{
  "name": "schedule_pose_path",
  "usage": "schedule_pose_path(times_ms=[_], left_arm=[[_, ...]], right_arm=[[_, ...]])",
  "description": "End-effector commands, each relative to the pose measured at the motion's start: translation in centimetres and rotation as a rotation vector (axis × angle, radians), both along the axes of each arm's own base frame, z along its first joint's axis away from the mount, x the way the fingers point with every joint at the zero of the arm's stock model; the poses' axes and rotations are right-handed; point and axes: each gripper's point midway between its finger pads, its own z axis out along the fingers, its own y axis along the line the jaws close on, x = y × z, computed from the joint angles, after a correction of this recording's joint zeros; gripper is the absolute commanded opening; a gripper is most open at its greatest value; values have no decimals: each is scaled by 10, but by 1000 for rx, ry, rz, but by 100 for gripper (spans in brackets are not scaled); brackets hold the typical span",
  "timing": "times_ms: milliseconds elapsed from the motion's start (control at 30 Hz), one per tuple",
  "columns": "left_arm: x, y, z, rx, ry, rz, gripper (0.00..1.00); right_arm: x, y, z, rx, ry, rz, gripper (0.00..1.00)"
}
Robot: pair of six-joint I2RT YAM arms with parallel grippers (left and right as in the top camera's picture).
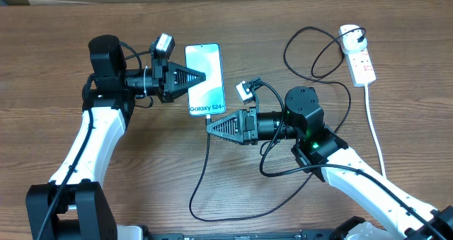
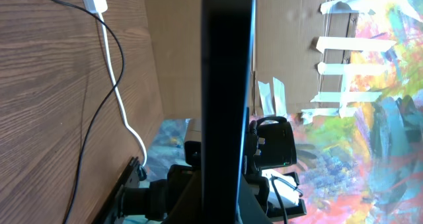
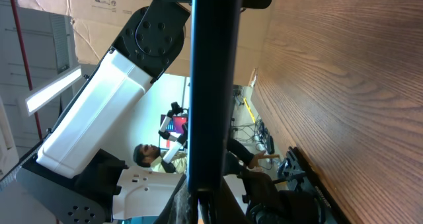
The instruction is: Plug charger to phone and switch on socket
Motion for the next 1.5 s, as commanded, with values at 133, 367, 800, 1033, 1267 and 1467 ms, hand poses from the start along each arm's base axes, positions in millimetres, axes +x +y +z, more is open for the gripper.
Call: schedule_pose_path(times_ms=[133, 367, 800, 1033, 1267, 1467], left_arm=[[-9, -2, 16, -16, -60, -46, 4], [-9, -2, 16, -16, -60, -46, 4], [-12, -7, 16, -17, -60, -64, 4], [-12, -7, 16, -17, -60, -64, 4], [-12, -7, 16, -17, -60, -64, 4], [-12, -7, 16, -17, -60, -64, 4]], right_arm=[[3, 0, 3, 7, -7, -13, 4], [5, 0, 3, 8, 4, -22, 4], [9, 0, 3, 5, 3, -48, 4], [10, 0, 4, 9, -1, -55, 4], [11, -1, 4, 9, -1, -58, 4], [17, -5, 4, 9, -1, -75, 4]])
